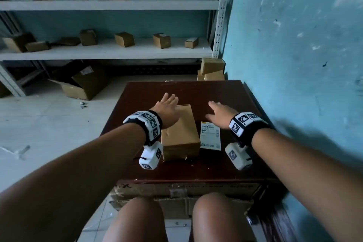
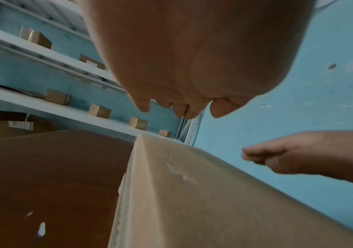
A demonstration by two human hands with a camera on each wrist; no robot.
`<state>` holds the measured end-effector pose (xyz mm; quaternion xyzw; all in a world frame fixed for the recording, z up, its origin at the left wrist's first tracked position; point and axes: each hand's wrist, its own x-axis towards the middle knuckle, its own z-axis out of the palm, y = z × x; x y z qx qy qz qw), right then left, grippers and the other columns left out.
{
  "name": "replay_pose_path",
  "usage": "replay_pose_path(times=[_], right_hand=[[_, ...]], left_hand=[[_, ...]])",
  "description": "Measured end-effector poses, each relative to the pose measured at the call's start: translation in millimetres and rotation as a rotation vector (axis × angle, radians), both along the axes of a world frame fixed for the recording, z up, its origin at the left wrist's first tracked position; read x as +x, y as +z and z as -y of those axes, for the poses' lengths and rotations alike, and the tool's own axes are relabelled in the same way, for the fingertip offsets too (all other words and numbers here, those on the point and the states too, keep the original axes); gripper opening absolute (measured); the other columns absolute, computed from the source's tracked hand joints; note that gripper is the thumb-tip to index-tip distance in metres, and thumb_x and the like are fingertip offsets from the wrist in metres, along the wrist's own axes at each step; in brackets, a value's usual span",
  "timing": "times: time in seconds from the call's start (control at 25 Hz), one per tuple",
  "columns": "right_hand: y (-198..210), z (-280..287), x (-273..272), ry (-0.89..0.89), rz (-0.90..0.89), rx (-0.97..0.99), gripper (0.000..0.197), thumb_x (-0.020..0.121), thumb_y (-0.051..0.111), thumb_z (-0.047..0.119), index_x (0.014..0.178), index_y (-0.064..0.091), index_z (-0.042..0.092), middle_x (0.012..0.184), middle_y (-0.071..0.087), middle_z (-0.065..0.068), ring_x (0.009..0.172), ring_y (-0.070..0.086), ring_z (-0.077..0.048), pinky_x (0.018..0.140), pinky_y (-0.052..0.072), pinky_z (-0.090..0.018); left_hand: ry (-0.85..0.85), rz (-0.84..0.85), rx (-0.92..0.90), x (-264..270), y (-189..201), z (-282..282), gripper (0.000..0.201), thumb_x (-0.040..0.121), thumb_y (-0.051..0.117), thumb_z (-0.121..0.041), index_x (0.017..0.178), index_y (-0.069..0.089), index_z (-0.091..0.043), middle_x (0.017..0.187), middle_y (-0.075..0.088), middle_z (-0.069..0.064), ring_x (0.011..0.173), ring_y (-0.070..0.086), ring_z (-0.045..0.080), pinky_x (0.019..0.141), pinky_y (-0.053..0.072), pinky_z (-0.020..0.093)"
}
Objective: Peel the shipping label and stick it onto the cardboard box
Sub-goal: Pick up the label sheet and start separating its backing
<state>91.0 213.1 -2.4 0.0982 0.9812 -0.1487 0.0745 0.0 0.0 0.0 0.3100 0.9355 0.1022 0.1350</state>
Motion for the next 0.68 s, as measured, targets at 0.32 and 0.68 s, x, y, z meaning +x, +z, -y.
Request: replay_pose_path(times=[0.32, 0.68], right_hand=[[-68, -25, -8, 0.004, 0.269, 0.019, 0.099, 0.081, 0.071, 0.058, 0.156, 0.024, 0.014, 0.163, 0.023, -0.014, 0.150, 0.023, -0.032, 0.120, 0.026, -0.044], [-93, -48, -23, -0.079, 0.081, 0.023, 0.125, 0.061, 0.081, 0.064, 0.158, 0.011, 0.027, 0.153, 0.042, -0.001, 0.134, 0.049, -0.024, 0.107, 0.045, -0.046]], left_hand=[[0.010, -0.026, -0.050, -10, -38, -11, 0.070, 0.101, 0.022, -0.054, 0.158, 0.002, -0.020, 0.166, -0.007, -0.005, 0.151, -0.016, 0.017, 0.123, -0.005, 0.043], [0.017, -0.069, 0.031, -22, -49, -27, 0.070, 0.100, 0.022, -0.056, 0.158, 0.004, -0.021, 0.166, -0.003, -0.006, 0.151, -0.017, 0.015, 0.123, -0.007, 0.043]])
